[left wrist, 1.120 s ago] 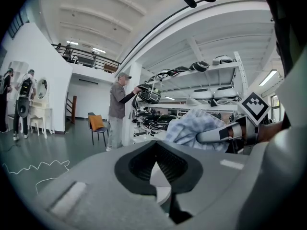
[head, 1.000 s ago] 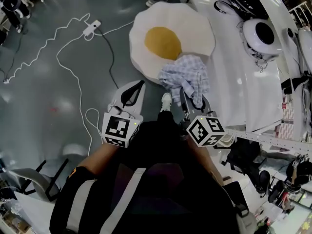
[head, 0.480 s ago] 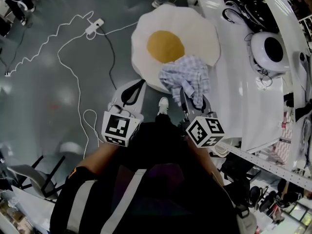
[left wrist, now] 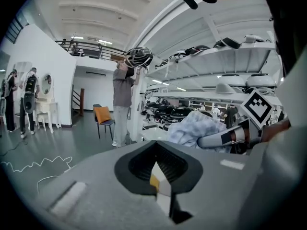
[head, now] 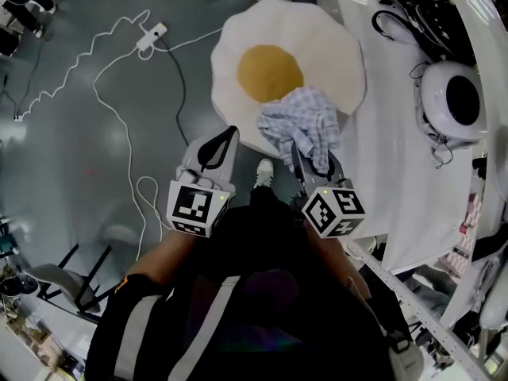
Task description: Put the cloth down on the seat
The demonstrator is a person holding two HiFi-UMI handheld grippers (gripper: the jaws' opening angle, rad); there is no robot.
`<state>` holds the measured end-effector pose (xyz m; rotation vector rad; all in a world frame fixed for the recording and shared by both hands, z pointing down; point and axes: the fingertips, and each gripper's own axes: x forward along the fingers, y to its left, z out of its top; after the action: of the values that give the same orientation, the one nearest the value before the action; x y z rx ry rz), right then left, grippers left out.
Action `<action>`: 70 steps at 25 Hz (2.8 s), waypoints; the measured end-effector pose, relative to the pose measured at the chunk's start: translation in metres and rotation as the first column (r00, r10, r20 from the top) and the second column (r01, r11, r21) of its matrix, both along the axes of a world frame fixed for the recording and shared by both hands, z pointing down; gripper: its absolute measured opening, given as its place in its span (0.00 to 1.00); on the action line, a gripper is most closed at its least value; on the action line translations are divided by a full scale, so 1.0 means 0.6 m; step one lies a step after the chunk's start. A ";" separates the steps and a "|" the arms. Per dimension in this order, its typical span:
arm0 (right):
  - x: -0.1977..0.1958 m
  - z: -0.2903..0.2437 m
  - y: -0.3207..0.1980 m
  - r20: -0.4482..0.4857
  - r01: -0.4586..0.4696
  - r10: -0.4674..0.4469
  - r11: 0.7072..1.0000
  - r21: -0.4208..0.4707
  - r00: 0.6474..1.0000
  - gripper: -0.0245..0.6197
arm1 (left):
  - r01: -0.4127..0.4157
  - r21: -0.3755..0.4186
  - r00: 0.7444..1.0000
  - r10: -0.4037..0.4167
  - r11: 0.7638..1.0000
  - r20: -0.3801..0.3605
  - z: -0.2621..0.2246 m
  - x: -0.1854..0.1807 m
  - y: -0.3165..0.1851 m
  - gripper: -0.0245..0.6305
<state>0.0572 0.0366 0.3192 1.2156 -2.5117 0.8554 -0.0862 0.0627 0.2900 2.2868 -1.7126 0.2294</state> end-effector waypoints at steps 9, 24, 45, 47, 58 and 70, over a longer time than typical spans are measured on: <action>0.028 0.061 -0.159 -0.015 0.049 -0.050 0.998 -0.050 0.999 0.23 | 0.053 -0.030 0.998 -0.053 0.998 0.024 0.045 0.034 -0.161 0.04; 0.026 0.290 -0.290 -0.050 -0.025 0.017 0.987 -0.160 0.999 0.24 | 0.052 -0.126 0.997 -0.045 0.991 0.057 0.285 0.001 -0.286 0.04; 0.010 0.738 -0.370 -0.185 -0.091 0.046 0.966 -0.243 0.982 0.25 | 0.031 -0.226 0.999 -0.025 0.974 0.029 0.703 -0.017 -0.389 0.04; 0.007 0.771 -0.375 -0.188 -0.096 0.048 0.963 -0.252 0.981 0.25 | 0.030 -0.236 0.999 -0.022 0.971 0.034 0.734 -0.020 -0.394 0.04; 0.014 0.918 -0.409 -0.247 -0.127 0.048 0.941 -0.315 0.968 0.27 | -0.005 -0.264 0.999 0.014 0.965 0.033 0.849 -0.027 -0.416 0.04; 0.059 1.002 -0.419 -0.349 -0.153 0.009 0.909 -0.387 0.937 0.36 | -0.016 -0.280 1.000 0.023 0.960 0.020 0.858 -0.027 -0.428 0.04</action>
<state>0.0923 -0.2151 0.9206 1.2069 -1.8977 1.0258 -0.1025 -0.1941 0.8050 2.1008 -1.5556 0.4724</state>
